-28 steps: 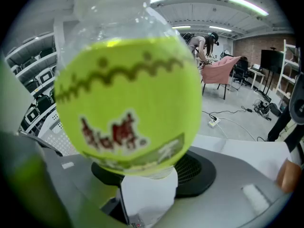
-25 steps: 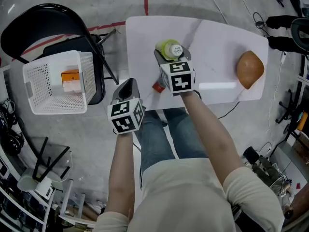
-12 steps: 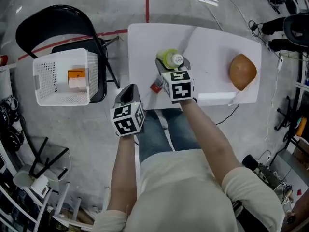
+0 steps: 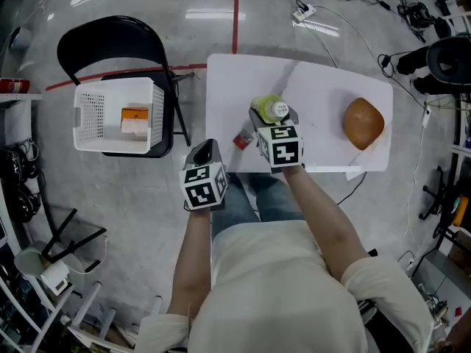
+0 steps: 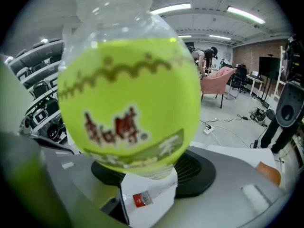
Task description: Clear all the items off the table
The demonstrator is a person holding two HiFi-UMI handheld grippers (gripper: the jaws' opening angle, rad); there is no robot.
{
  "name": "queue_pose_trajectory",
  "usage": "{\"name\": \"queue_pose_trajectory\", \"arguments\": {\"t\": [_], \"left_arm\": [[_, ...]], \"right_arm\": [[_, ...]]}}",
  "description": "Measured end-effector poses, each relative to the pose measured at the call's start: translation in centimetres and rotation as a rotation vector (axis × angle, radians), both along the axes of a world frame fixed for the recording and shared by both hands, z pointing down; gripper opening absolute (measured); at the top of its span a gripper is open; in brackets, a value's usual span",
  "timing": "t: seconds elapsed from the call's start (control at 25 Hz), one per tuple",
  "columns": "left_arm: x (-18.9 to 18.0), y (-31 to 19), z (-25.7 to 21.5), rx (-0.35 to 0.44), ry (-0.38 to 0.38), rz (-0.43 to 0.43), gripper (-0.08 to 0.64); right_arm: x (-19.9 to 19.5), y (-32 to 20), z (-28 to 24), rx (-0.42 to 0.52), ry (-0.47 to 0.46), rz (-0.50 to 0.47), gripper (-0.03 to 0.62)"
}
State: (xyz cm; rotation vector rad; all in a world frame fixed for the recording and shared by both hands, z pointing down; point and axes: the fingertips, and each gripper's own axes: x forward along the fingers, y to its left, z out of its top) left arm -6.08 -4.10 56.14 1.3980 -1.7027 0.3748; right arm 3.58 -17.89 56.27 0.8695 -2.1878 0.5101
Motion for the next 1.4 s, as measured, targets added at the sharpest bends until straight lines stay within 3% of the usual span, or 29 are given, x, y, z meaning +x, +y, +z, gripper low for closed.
{"name": "queue_pose_trajectory", "arguments": {"t": [0.84, 1.4], "left_arm": [[1.8, 3.1, -6.3, 0.071, -0.099, -0.087, 0.008], [5.2, 4.0, -7.8, 0.102, -0.143, -0.173, 0.008]], "right_arm": [[2.2, 5.7, -7.5, 0.082, -0.037, -0.272, 0.273], [5.0, 7.9, -9.2, 0.101, -0.087, -0.378, 0.273]]}}
